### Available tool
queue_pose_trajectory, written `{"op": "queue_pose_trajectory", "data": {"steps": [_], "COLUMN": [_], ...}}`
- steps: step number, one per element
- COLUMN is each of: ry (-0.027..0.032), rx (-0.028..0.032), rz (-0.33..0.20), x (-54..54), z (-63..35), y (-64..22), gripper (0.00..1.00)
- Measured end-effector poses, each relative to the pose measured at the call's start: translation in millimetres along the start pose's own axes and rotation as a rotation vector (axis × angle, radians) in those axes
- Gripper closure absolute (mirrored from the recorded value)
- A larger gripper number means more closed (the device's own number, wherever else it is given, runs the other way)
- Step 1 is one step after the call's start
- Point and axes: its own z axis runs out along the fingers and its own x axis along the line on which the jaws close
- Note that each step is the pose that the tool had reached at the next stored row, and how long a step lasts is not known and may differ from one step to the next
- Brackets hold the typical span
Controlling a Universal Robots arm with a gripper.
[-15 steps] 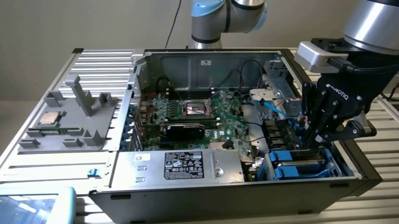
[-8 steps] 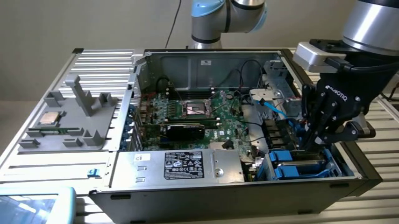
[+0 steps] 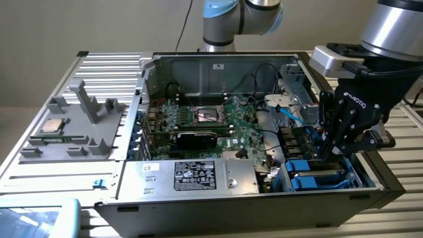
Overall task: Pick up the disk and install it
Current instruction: 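Insert the first disk wire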
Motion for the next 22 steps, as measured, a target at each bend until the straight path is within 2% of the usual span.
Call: {"op": "queue_pose_trajectory", "data": {"steps": [3,8,14,16,20,22], "ry": [0.0215,0.0237,0.0502,0.0518,0.0477,0.0474], "rx": [-0.0010,-0.0011,-0.0033,-0.0049,-0.0136,-0.0139], "rz": [0.002,0.002,0.006,0.011,0.049,0.051], "x": [-3.1,-6.4,-13.0,-13.7,-14.0,-14.0], "z": [-0.2,-0.2,2.6,2.9,3.7,3.8], "y": [-0.3,-0.7,-2.9,-3.0,-3.2,-3.2], "gripper": [0.84,0.84,0.84,0.84,0.84,0.84]}}
